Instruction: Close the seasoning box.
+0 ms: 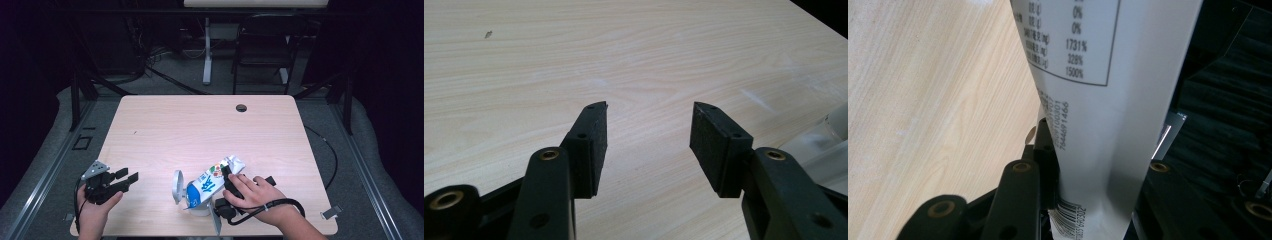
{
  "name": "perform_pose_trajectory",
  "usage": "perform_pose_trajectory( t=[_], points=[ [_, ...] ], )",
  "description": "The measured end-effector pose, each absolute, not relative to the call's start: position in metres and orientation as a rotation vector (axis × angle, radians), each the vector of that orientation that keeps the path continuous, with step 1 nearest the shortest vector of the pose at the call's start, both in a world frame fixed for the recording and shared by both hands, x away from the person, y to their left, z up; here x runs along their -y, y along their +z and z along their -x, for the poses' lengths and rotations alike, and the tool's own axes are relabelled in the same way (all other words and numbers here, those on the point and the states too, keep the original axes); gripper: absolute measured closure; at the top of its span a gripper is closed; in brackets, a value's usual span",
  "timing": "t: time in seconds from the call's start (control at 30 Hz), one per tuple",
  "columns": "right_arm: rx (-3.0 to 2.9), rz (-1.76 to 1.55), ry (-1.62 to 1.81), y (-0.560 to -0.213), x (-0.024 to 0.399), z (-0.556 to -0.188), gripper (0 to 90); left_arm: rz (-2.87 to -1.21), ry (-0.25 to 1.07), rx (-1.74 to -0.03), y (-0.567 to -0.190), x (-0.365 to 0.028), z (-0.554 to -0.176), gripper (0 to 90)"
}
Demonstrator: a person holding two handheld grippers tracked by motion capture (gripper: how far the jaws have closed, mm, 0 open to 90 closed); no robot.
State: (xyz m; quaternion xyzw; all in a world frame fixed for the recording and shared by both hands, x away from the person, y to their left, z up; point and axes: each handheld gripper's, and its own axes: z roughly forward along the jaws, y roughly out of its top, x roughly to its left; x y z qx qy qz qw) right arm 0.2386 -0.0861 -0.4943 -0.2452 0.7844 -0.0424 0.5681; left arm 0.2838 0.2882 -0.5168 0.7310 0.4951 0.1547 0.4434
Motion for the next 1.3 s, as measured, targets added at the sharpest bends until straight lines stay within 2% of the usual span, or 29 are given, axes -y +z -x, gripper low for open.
perform_pose_trajectory(
  t=[1.3],
  points=[
    [-1.857, 0.569, -0.108, -0.4936, 0.0842, -0.2369, 78.4, -1.805, 0.382, -1.239, -0.5188, -0.2895, -0.2844, 49.5]
  ],
)
